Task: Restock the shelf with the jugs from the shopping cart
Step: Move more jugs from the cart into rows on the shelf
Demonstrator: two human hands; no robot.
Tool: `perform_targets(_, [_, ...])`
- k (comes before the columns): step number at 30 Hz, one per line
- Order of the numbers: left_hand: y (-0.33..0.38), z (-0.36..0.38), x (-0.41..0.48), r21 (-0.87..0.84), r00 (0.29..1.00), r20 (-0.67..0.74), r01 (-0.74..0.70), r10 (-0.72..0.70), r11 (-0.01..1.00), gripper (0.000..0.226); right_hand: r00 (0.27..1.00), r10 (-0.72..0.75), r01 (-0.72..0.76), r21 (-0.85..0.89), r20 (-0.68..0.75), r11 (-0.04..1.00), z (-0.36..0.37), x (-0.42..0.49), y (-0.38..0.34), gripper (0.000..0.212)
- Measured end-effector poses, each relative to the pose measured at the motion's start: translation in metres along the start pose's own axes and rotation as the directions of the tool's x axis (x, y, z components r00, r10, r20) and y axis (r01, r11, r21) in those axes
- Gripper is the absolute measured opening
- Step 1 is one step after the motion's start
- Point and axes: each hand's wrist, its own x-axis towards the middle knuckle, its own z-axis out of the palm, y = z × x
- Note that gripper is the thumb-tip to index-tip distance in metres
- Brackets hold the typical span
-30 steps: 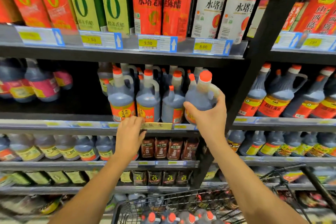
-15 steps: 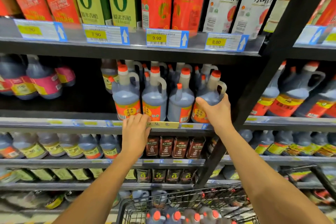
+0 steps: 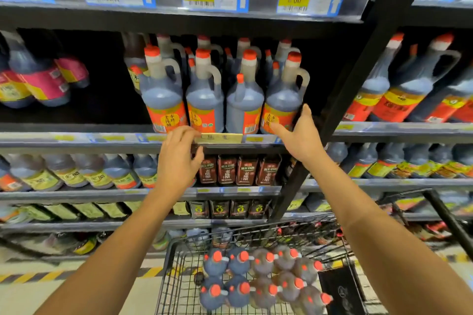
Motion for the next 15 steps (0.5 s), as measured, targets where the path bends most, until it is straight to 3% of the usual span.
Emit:
perform_targets(2, [0.006, 0.000, -0.023, -0.002, 0.999, 0.030, 0.023, -0.023, 1.000, 0.024, 0.996, -0.084, 0.087, -0.139, 0.030, 0.986, -0.001, -0.030, 0.011, 0.070])
perform_targets(5, [0.006, 0.014, -0.067, 0.001, 0.983, 0.172, 0.070, -0.069, 0.998, 0.019, 0.976, -0.158, 0.198, -0.322, 0.148, 0.926, 0.005, -0.071, 0.042, 0.052])
perform_targets(10, [0.005, 0.053, -0.155, 0.073, 0.837, 0.526, 0.135, -0.153, 0.988, 0.018, 0.908, 0.050, 0.195, -0.525, 0.416, 0.829, 0.040, -0.124, 0.122, 0.036])
perform_targets(15, [0.002, 0.074, -0.223, 0.199, 0.691, 0.678, 0.158, -0.252, 0.967, 0.026, 0.804, 0.235, 0.221, -0.641, 0.547, 0.735, 0.082, -0.172, 0.186, 0.029])
